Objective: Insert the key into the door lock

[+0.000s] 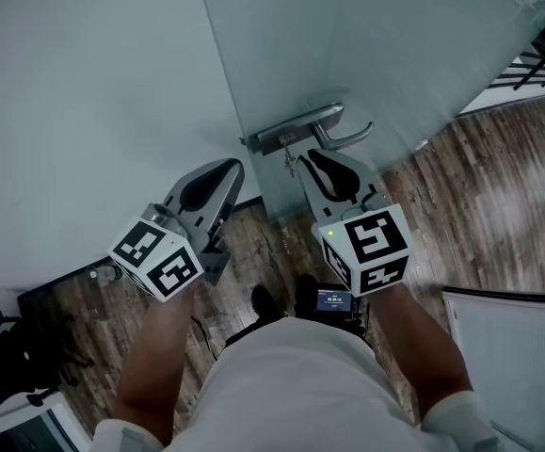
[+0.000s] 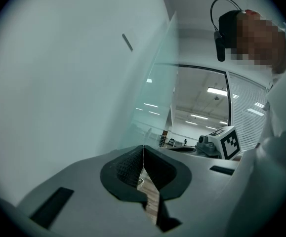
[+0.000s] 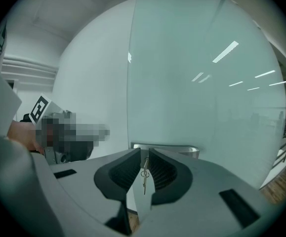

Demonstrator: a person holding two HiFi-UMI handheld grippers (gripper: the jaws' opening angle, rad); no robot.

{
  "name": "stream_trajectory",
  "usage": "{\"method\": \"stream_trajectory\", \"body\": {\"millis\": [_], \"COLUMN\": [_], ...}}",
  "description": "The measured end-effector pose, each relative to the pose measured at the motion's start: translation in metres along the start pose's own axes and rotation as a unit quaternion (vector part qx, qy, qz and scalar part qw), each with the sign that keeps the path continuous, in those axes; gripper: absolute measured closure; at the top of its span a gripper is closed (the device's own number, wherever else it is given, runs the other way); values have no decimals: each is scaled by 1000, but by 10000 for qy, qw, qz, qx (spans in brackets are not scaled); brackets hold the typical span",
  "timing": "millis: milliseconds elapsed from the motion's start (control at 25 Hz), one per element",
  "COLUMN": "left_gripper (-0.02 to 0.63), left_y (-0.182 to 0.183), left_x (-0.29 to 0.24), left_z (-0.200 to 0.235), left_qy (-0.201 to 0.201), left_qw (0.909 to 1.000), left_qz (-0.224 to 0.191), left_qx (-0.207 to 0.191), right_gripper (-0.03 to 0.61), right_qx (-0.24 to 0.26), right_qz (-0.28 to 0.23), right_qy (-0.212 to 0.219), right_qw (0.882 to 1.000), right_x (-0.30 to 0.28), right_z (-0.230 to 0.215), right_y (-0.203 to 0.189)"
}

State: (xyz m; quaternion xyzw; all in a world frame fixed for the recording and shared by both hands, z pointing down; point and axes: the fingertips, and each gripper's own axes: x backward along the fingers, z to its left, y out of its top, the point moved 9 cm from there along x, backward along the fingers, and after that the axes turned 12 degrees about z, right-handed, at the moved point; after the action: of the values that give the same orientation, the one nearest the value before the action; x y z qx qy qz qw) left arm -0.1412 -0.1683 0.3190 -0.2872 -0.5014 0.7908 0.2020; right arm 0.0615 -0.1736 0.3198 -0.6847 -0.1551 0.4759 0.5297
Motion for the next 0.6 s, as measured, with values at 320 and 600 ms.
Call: {"method": "stream_trajectory", "body": {"millis": [320,600], "left_gripper": [597,597], "left_y": [-4,-13], "left_x": [13,25], "left_z": [-21,-33], "left_qy": [-38,35], "left_qw": [10000,9997], "left_qz": [-9,-138], "left_qx": [82,211], "right_gripper": [520,522], "right_qx": [-130,-201], "right_qz": [-83,-203], "right_qy": [-1,12], "right_qw": [9999,9996], "right_x": [23,41], "right_z": [0,0], "right_y": [0,-2]}}
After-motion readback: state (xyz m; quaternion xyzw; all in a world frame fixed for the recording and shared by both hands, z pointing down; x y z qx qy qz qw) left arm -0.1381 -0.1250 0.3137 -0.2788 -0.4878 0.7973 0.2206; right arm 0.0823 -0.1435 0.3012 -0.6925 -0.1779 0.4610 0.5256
